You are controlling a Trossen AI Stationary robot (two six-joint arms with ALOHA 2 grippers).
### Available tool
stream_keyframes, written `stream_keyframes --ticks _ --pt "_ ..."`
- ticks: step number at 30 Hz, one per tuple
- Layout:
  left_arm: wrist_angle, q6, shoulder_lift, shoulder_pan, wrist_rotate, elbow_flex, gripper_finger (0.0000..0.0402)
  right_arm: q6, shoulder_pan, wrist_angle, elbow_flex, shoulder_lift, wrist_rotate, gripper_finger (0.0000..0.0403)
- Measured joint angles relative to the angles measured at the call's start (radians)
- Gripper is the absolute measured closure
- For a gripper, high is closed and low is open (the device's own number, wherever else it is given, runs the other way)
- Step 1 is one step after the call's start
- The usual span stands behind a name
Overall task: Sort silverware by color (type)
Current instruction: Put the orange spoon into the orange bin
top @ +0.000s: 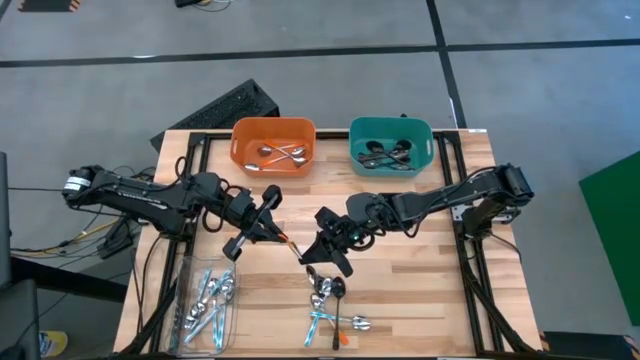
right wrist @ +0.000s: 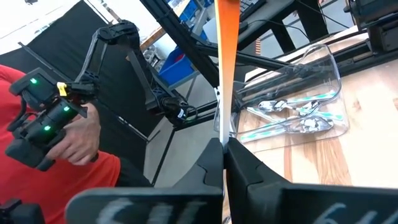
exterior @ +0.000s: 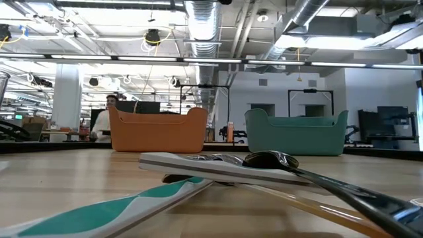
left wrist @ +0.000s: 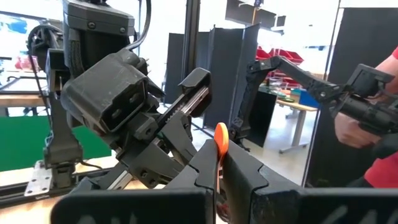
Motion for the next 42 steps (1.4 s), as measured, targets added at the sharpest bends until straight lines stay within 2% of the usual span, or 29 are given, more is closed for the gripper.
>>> stream_keyframes --ticks 10,15,22,27,29,33,35,39,42 --pt "0.002 -0.006 0.0 0.005 0.016 0.0 0.0401 0.0 0.0 0.002 0.0 0.0 0.002 0.039" --pt "-0.017 -0.006 -0.004 0.016 -0.051 0.0 0.0401 0.02 -0.005 -0.04 0.001 -0.002 0.018 0.0368" --pt "-0.087 -0.042 -0.034 0.095 -0.146 0.0 0.0401 0.057 -0.033 -0.198 0.0 -0.022 0.182 0.0306" --pt "-0.145 -0.046 -0.059 0.167 -0.193 0.001 0.0401 0.099 -0.052 -0.366 0.0 -0.086 0.379 0.0276" --pt "-0.158 -0.046 -0.069 0.193 -0.255 0.002 0.0401 0.125 -0.067 -0.491 -0.001 -0.133 0.463 0.0269" --pt "-0.205 -0.034 -0.086 0.253 -0.477 0.009 0.0401 0.146 -0.11 -0.675 0.0 -0.225 0.595 0.0264" --pt "-0.224 -0.033 -0.086 0.295 -0.555 0.009 0.0401 0.143 -0.136 -0.725 0.0 -0.263 0.613 0.0265" --pt "-0.308 -0.039 -0.072 0.405 -0.59 0.009 0.0401 0.094 -0.185 -0.782 0.001 -0.317 0.613 0.027" --pt "-0.381 -0.059 -0.039 0.49 -0.664 0.009 0.0401 0.057 -0.212 -0.796 0.0 -0.333 0.611 0.027"
